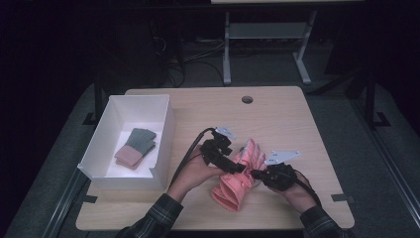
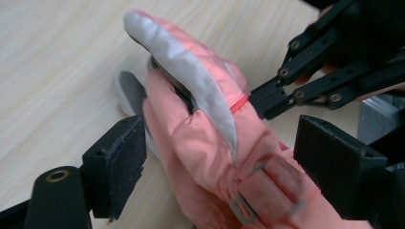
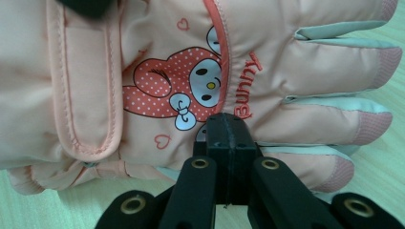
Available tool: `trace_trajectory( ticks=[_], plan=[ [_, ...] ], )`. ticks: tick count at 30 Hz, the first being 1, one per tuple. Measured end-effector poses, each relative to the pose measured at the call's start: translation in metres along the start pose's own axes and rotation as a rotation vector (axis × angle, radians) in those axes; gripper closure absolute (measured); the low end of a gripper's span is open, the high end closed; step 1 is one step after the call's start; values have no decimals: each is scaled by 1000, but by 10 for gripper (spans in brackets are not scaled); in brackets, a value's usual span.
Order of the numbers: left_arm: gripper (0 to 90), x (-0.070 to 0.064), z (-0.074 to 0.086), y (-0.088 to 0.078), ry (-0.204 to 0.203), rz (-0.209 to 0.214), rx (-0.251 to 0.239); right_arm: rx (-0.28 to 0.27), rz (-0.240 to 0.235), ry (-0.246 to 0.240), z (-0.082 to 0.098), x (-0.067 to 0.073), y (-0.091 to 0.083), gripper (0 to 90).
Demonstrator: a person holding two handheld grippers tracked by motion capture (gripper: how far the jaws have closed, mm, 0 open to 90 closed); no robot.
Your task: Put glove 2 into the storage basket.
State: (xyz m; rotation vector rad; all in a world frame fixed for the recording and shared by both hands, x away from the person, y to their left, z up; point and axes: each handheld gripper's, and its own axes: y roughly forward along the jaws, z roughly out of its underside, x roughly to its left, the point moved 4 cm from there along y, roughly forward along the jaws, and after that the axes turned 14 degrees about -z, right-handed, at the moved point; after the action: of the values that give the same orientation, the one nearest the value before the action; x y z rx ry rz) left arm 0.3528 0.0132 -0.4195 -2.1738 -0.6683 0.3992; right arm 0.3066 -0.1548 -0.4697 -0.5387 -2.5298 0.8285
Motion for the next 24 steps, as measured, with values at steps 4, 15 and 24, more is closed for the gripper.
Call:
trace_trajectory(
  ticks=[4,15,24],
  plan=[
    [177,0,5,14,-12,25,25,6,2,3,0,-1,1,900],
    [169,5,18,39,-45,92,90,17,0,6,4,-1,3,900],
    [156,10,28,52,-101,162,116,29,7,5,7,-1,6,900]
  ],
)
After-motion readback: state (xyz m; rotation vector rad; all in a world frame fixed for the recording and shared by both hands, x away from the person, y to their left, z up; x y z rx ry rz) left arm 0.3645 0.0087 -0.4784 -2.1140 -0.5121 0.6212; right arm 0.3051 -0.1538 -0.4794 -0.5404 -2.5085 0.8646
